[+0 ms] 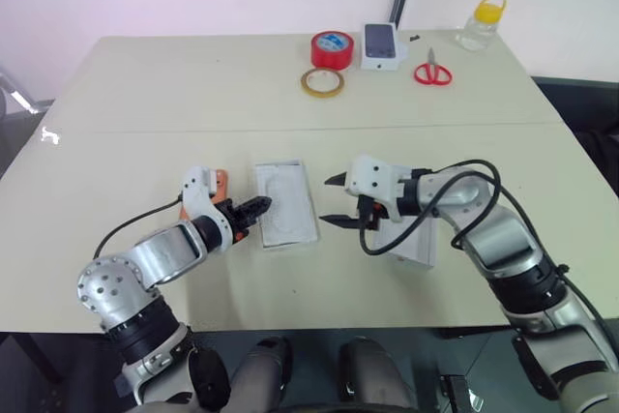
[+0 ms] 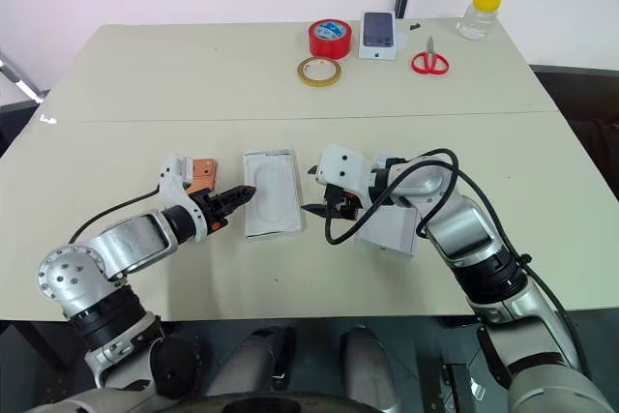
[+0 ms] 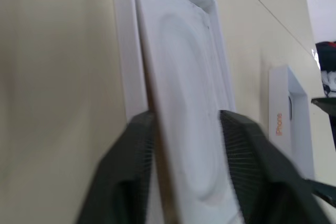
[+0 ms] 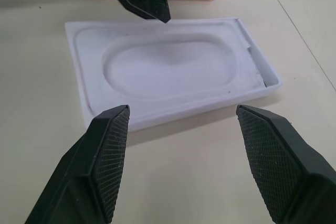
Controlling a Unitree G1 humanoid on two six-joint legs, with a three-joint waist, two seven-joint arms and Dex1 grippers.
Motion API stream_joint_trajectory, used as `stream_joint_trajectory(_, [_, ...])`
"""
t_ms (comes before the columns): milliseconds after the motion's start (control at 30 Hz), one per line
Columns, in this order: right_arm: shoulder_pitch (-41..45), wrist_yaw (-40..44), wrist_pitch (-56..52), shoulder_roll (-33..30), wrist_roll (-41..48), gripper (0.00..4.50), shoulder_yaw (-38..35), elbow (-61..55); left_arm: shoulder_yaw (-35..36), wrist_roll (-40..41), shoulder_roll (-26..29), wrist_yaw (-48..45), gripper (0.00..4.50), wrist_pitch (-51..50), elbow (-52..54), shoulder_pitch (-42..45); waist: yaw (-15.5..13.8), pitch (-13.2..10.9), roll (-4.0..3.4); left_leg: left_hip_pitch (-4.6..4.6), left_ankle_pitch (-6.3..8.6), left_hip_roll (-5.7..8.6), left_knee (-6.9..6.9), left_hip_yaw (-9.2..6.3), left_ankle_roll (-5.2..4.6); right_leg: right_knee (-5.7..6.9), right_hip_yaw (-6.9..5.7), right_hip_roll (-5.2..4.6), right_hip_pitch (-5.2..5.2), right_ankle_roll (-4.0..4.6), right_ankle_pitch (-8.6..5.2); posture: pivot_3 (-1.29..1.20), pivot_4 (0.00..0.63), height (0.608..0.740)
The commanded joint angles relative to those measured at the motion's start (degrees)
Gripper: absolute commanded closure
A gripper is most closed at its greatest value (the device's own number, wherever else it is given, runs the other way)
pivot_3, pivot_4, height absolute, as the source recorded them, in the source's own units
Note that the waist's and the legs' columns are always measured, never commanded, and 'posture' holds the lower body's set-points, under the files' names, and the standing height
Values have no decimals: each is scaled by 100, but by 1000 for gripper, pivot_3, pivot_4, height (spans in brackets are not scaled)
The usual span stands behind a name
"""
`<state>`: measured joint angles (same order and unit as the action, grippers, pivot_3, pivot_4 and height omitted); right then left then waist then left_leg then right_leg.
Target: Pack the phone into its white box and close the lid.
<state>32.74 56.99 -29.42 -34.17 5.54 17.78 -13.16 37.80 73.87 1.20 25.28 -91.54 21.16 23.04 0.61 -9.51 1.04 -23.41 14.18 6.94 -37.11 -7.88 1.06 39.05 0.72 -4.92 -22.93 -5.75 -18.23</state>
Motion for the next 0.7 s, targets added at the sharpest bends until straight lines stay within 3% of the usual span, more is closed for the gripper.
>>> stream_joint_trajectory(33, [171, -47, 136, 46, -10, 1105, -44, -51, -186, 455, 211, 175, 1263, 227, 130, -85, 3, 0, 1, 0, 0, 0, 0, 0, 0, 0, 0, 0, 0, 0, 0, 0, 150, 740])
stream_joint_trajectory(167, [314, -176, 25, 227, 73, 1105, -133, 92, -346, 881, 706, 297, 1263, 702, -10, -77, 10, 0, 0, 0, 0, -1, 1, 0, 0, 1, 1, 1, -2, 0, 0, 0, 150, 740])
stream_joint_trajectory(200, [352, -218, -45, 298, 120, 1353, -164, 117, -380, 975, 838, 304, 1219, 845, -36, -67, 14, 0, 0, 0, 0, -1, 2, 1, 0, 2, 2, 2, -4, 0, 0, 0, 150, 740])
stream_joint_trajectory(267, [426, -294, -212, 417, 168, 1977, -178, 152, -484, 1059, 1122, 224, 1202, 1099, -50, -73, 12, 0, 0, 0, 0, -2, 3, 2, 0, 2, 4, 3, -5, 0, 0, 0, 150, 740])
stream_joint_trajectory(433, [620, -556, -570, 850, 0, 4453, 187, 237, -1041, 157, 2316, -828, 1202, 1526, 208, -374, 33, 0, 0, -1, 0, -3, 6, 6, 1, 4, 10, 4, -11, 1, 0, 0, 150, 740])
stream_joint_trajectory(700, [1030, -1397, -359, 1668, -968, 4453, 1122, 1396, -2065, -1875, 4286, -3604, 1202, 3071, 589, -1984, 41, -1, -4, 0, -3, -19, 24, 31, 6, 6, 39, 19, -34, 8, 3, 0, 150, 740])
